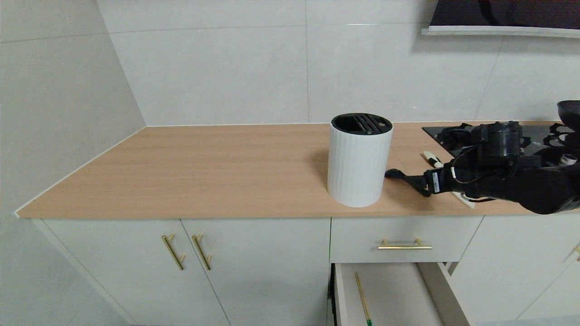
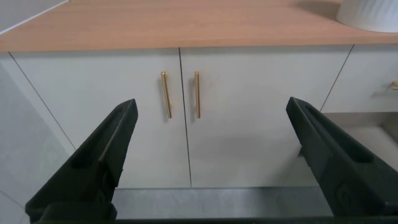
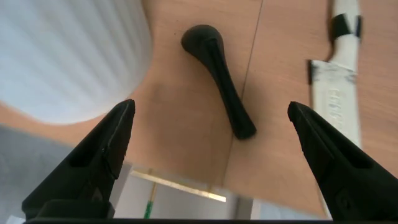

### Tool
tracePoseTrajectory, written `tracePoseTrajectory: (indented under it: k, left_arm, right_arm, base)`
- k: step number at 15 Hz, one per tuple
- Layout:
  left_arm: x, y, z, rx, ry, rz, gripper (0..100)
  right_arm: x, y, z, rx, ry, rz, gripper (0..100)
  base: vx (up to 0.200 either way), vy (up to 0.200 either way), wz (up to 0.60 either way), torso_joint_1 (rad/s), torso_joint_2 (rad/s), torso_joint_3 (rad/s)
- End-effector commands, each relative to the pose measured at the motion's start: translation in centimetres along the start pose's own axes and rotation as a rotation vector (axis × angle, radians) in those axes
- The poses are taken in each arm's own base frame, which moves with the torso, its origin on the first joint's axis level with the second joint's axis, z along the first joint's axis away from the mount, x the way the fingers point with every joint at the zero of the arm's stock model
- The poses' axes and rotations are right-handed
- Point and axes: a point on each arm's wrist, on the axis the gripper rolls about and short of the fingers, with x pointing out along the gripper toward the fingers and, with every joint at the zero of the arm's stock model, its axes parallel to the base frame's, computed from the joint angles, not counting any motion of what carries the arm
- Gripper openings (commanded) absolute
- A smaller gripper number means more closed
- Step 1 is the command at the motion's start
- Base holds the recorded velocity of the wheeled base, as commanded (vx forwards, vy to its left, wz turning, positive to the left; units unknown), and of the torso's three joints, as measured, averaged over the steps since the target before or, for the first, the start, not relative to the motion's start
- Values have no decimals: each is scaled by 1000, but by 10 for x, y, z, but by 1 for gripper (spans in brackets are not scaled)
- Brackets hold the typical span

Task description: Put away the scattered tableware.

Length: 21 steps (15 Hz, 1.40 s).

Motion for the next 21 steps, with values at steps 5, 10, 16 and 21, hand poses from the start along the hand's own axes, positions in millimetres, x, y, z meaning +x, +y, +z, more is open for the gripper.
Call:
tracePoseTrajectory:
  k: [5,10,16,21]
  left_arm:
    - [0,0,0,0,1,0,100]
    - [0,0,0,0,1,0,100]
    - [0,0,0,0,1,0,100]
    - [0,0,0,0,1,0,100]
  right_arm:
    - [52,-12,-25,18,47,-22,100]
    - [62,-21,-30,37,56,-39,100]
    - [68,-20,-33,35,41,-44,100]
    - [69,-20,-33,36,42,-44,0]
  base:
    - [0,0,0,0,0,0]
    - [0,0,0,0,0,0]
    - [0,0,0,0,0,0]
    - [0,0,0,0,0,0]
